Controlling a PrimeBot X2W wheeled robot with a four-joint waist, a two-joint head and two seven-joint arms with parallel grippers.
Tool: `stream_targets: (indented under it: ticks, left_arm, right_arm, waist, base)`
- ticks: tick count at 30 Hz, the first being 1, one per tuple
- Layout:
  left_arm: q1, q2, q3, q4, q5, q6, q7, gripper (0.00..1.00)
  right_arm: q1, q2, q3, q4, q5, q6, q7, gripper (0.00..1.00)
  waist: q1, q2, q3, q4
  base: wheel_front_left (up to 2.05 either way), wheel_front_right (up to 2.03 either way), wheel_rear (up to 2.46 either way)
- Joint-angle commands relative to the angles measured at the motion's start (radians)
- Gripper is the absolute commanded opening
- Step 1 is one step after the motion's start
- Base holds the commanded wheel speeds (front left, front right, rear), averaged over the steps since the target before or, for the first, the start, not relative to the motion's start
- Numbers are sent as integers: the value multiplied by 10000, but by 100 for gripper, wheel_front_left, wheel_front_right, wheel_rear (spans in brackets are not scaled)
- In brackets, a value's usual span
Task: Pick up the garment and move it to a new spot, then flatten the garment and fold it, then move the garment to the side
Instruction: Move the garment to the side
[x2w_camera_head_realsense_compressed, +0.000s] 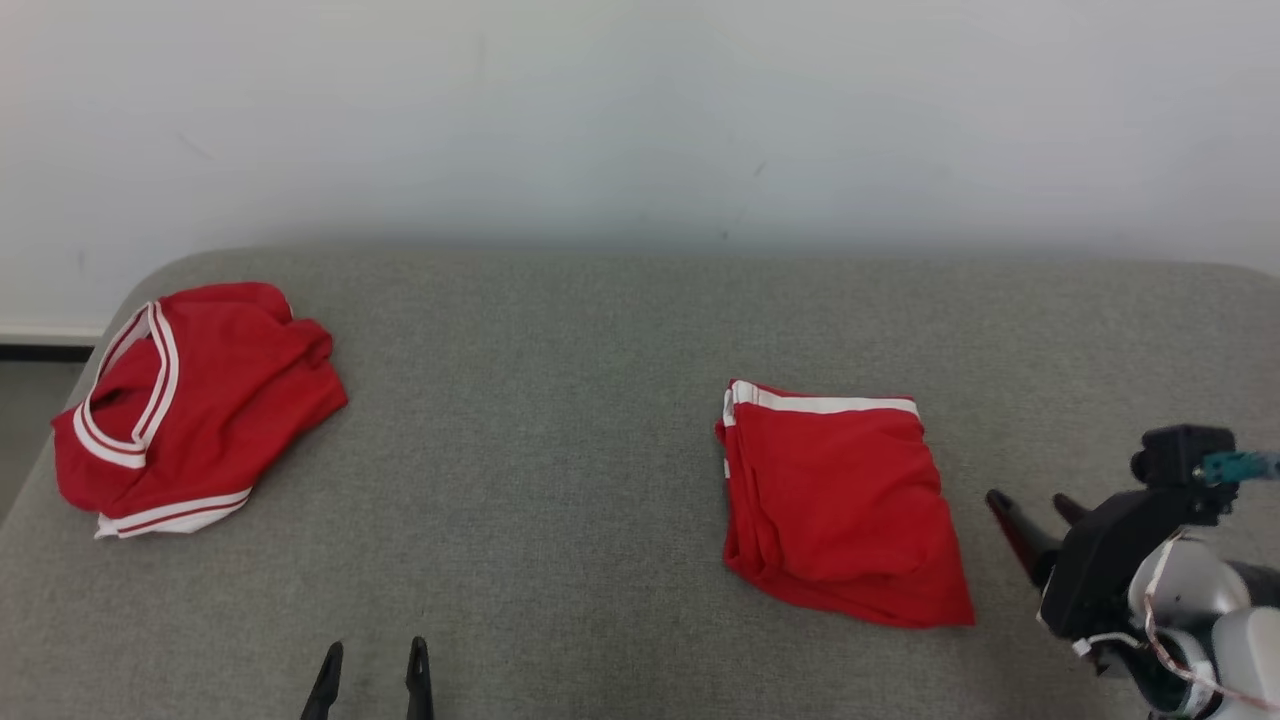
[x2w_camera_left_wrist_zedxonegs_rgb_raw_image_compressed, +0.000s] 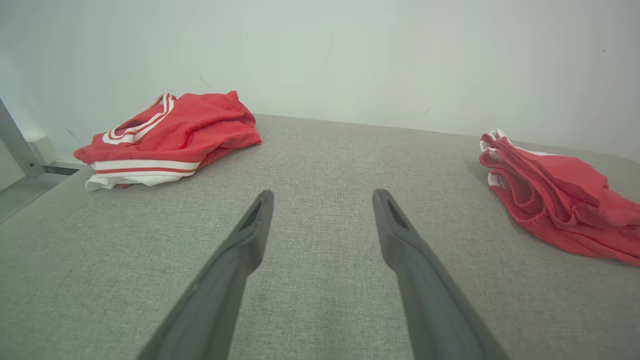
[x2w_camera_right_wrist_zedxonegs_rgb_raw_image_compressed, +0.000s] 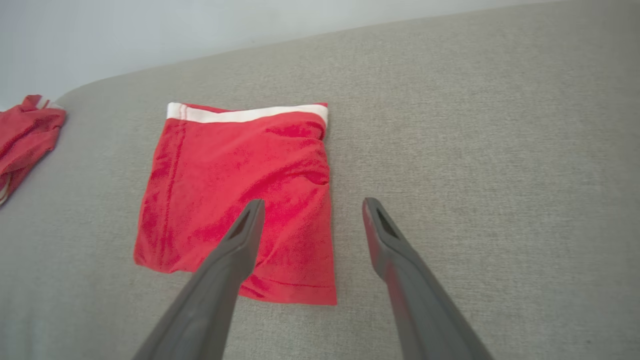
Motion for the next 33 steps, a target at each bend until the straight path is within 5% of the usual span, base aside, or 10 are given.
stream_targets:
  ticks: [1,8,24,25,26,27,33]
  left_arm:
    - [-243,-11,-120,-99,-19,61,-34,100]
    - [-665,-11,-479,-109,-98,167,-34,100]
    - [-997,-11,-1004,-484,-213,429,-34,100]
    - [-1007,-10,-999,-508,-198,448,-34,100]
    - [-1016,-10,-1000,-539,-175,458,-34,100]
    - [-1029,-11,-1004,-567,-147,462,-34,100]
    - [-1207,-11,-1003,-842,-42,441,-36,100]
  right_arm:
    - [-350,-131,-252,176,-190,-24,340,100]
    - [-1568,-178,-1157,1272,-760,-24,1546,100]
    - [-1837,283,-1932,2708,-1067,-24,2201,98]
    - [-1853,334,-1877,2743,-1023,-22,2240,65]
    - [-1876,358,-1796,2753,-999,-11,2271,44]
    - [-1899,362,-1664,2756,-974,1,2325,0]
    - [-2101,-67,-630,2556,-836,-1,2407,0]
  waist:
    - [0,-1,530,506]
    - [0,-1,1275,1336]
    - [0,-1,2108,2135]
    - [0,-1,2139,2112]
    - [0,-1,2167,2080]
    - [0,-1,2198,2036]
    - [0,-1,2471,1352]
  base:
    - [0,0,0]
    - [0,0,0]
    - [0,0,0]
    - [0,0,0]
    - [0,0,0]
    - [0,0,0]
    - [0,0,0]
